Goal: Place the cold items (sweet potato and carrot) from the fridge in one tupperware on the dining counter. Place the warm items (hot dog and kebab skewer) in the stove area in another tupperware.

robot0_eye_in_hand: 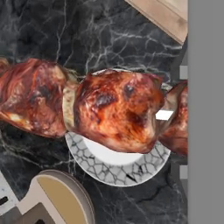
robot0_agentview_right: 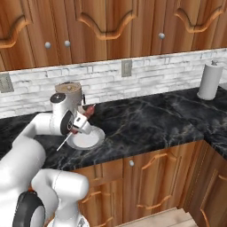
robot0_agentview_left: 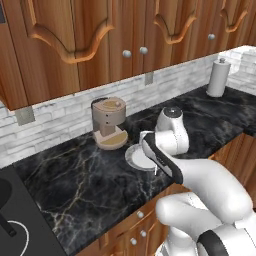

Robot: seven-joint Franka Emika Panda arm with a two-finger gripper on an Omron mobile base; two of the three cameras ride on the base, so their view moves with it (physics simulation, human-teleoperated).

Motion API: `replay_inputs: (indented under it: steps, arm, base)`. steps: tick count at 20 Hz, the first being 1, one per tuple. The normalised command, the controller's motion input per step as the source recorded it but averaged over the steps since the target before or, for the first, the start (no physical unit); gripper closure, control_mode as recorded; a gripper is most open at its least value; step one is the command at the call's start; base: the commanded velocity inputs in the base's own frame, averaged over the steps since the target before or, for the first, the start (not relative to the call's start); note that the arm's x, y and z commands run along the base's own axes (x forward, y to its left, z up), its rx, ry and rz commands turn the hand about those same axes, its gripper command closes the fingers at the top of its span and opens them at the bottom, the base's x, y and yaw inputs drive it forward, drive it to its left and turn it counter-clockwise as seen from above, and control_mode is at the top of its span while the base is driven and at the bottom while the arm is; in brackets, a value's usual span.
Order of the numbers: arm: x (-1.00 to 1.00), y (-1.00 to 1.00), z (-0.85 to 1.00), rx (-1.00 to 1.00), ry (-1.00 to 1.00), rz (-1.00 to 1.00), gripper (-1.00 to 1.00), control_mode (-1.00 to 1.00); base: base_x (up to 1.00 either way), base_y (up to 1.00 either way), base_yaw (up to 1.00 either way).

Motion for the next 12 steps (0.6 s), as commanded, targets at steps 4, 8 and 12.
replay_inputs:
  steps: [4, 8, 12]
  arm:
    - [-0.46, -0.06, 0.59, 0.0, 0.0, -0.07, 1.0, -1.0]
    - [-0.42, -0.02, 0.56, 0.0, 0.0, -0.08, 1.0, -1.0]
    - [-0.37, -0.01, 0.41, 0.0, -0.01, -0.08, 1.0, -1.0]
  base:
    - [0.0, 0.0, 0.0]
    - [0.0, 0.0, 0.0]
    - [0.0, 0.0, 0.0]
